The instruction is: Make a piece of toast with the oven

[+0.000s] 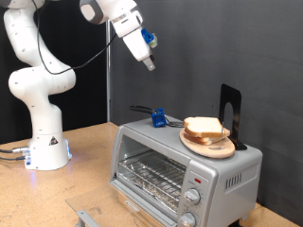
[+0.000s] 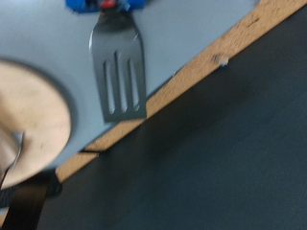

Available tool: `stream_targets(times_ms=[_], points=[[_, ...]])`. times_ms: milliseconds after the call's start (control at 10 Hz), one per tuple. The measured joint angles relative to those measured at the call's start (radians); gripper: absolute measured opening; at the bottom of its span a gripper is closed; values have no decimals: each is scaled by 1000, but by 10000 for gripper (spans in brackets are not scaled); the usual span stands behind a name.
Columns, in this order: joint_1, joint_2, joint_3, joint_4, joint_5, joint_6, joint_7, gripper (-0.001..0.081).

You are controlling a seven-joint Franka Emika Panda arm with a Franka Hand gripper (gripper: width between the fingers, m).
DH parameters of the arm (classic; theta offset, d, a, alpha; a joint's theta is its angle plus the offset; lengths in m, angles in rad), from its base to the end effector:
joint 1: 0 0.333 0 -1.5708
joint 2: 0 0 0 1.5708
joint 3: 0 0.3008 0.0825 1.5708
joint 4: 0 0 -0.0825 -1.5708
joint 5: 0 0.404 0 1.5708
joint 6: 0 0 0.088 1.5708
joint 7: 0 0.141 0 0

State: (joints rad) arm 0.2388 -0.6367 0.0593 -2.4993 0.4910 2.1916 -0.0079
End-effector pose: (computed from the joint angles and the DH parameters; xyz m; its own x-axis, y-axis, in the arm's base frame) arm 0.4018 0.1553 0.4874 0.9629 0.0148 0.2693 0.1307 -0.8990 -0.4180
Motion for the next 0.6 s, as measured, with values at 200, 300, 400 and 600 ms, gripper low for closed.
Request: stream_targets(times_ms=[200,300,400,600], points=[[-11,0,-4,-1,-3,-62,32,809],[-11,0,-3,-1,-3,-55,28,809],[-17,1,7,-13,-35,8,17,809],[-34,17,30,-49,-87,89,16,809]])
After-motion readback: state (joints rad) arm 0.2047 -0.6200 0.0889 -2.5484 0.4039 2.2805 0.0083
